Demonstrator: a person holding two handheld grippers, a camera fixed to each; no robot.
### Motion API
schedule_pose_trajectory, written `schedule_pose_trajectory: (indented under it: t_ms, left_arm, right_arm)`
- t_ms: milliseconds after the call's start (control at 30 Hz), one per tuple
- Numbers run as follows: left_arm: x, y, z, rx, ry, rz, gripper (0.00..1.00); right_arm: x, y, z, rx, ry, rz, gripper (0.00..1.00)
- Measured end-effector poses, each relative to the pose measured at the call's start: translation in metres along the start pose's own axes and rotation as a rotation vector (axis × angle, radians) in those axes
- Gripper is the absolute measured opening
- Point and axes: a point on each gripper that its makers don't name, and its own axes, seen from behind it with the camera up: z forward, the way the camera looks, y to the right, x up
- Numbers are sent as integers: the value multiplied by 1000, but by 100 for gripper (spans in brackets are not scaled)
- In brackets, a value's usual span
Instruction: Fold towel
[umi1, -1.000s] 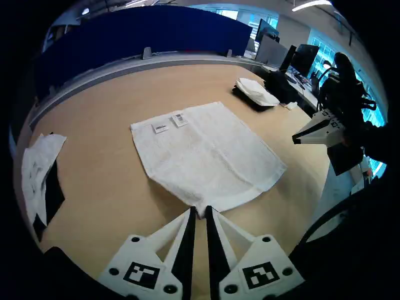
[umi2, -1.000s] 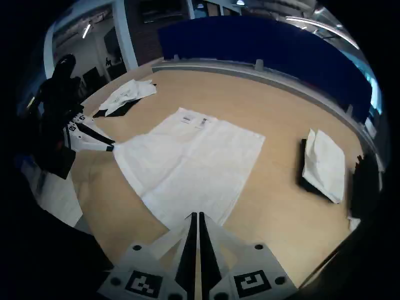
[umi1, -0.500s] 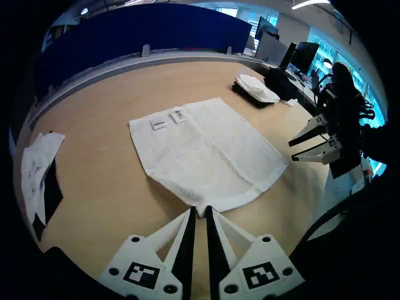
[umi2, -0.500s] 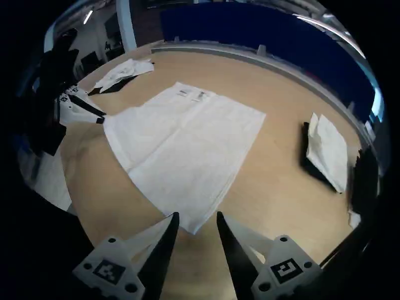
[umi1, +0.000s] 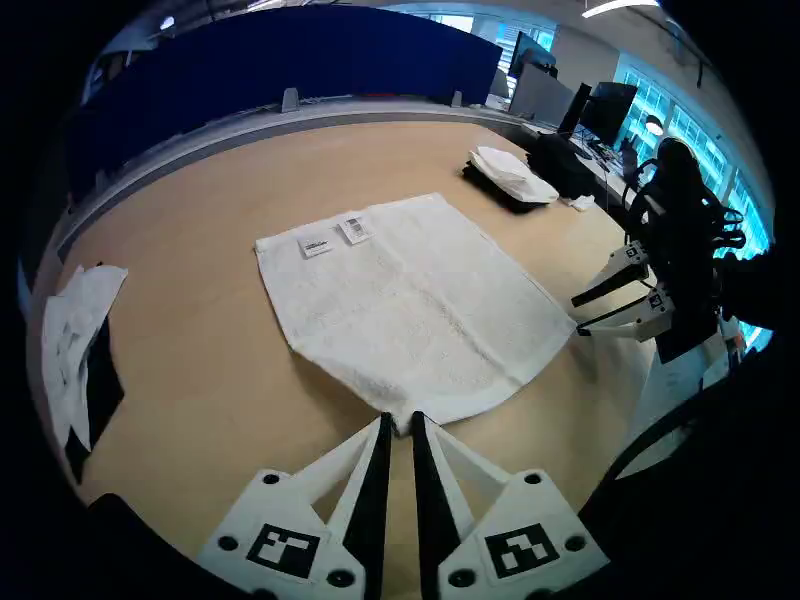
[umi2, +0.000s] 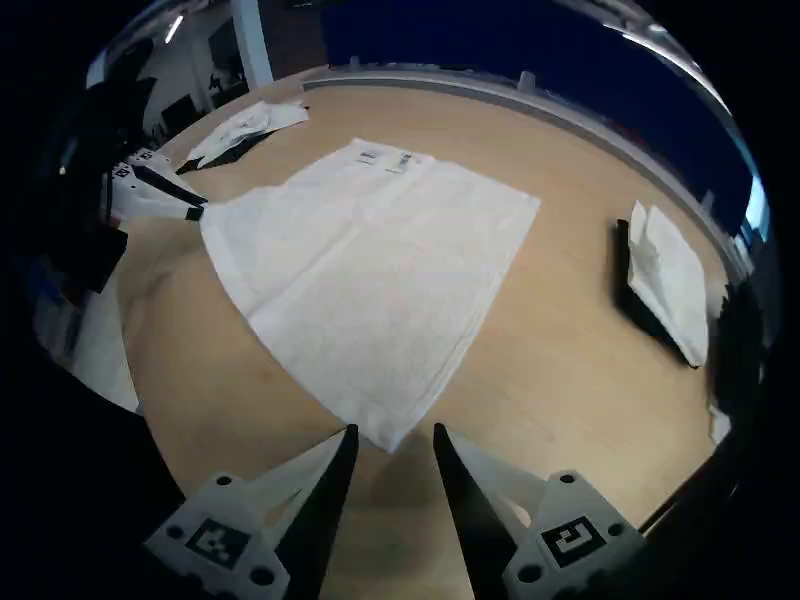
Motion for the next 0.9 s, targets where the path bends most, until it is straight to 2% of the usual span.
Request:
schedule_pose_trajectory:
  t_ms: [67, 200, 367, 500, 667, 900]
  left_arm:
    - [0, -1, 1, 1, 0, 0, 15]
    - [-1, -1, 0, 1, -1, 3, 15]
    - [0, 0, 1, 1, -1, 4, 15]
    - [-1, 1, 2, 1, -2, 6, 15]
    - [-3, 2, 3, 4, -7, 10, 15]
    - [-7, 1, 3, 10, -10, 9, 15]
  right_arm:
    - [-3, 0, 3, -2, -8, -7, 57]
    - [-7, -1, 7, -6, -26, -25, 48]
    - [-4, 0, 7, -21, -25, -36, 27]
    - [-5, 1, 7, -20, -23, -17, 10]
    - [-5, 0, 5, -9, -14, 15, 5]
    - [-7, -7, 3, 23, -14, 24, 3]
